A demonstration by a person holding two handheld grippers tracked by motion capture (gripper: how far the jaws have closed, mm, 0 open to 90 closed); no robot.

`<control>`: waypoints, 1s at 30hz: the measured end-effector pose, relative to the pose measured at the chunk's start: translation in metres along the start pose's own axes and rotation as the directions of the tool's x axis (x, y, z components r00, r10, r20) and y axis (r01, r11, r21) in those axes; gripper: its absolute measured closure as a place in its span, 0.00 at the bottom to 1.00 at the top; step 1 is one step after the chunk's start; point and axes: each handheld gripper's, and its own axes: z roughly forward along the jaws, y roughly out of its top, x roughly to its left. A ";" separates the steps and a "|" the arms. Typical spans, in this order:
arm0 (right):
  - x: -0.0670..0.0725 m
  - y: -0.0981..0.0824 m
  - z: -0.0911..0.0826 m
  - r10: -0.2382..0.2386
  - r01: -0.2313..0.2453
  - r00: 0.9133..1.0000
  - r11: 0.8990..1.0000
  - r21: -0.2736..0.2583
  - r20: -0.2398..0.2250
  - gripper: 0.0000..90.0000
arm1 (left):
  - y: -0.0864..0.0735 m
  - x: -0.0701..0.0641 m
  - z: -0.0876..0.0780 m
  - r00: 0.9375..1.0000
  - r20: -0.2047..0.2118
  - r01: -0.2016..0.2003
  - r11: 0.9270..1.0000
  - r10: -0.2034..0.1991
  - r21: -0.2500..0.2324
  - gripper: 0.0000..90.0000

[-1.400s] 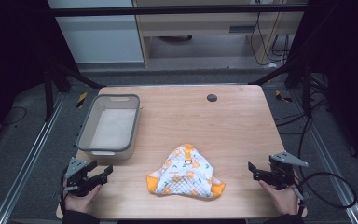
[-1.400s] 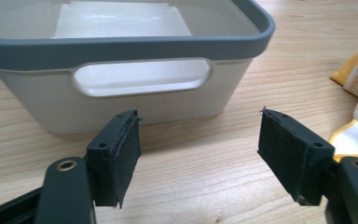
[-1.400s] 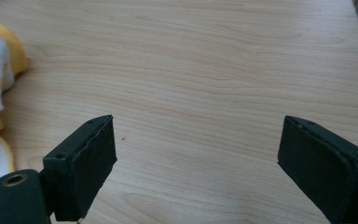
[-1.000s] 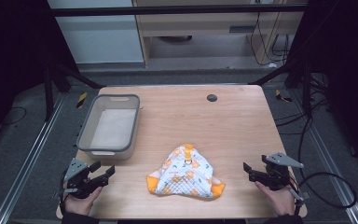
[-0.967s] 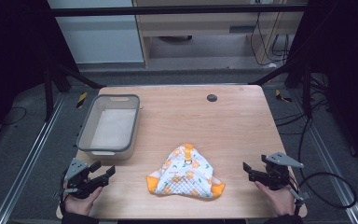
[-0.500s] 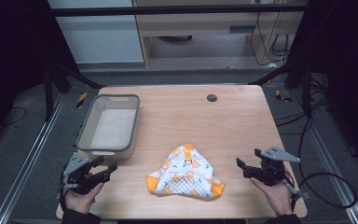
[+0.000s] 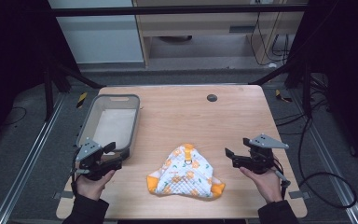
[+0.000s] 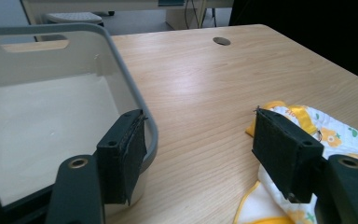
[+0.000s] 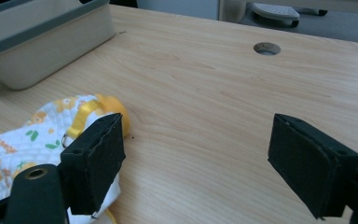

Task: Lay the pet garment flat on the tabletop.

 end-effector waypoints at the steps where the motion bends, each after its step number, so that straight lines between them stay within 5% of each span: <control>1: 0.001 0.002 0.002 -0.003 0.003 1.000 1.000 -0.001 -0.002 0.21 | 0.001 -0.002 0.004 1.000 0.007 -0.003 1.000 0.003 0.003 0.38; 15: 0.011 0.011 0.029 -0.008 0.010 0.998 0.999 0.033 -0.062 0.28 | 0.004 -0.029 0.058 0.997 0.060 -0.064 0.993 0.058 0.101 0.37; 30: 0.029 -0.001 0.055 -0.059 0.076 0.989 0.989 0.125 -0.136 0.40 | -0.011 -0.049 0.096 0.987 0.128 -0.127 0.969 0.102 0.213 0.40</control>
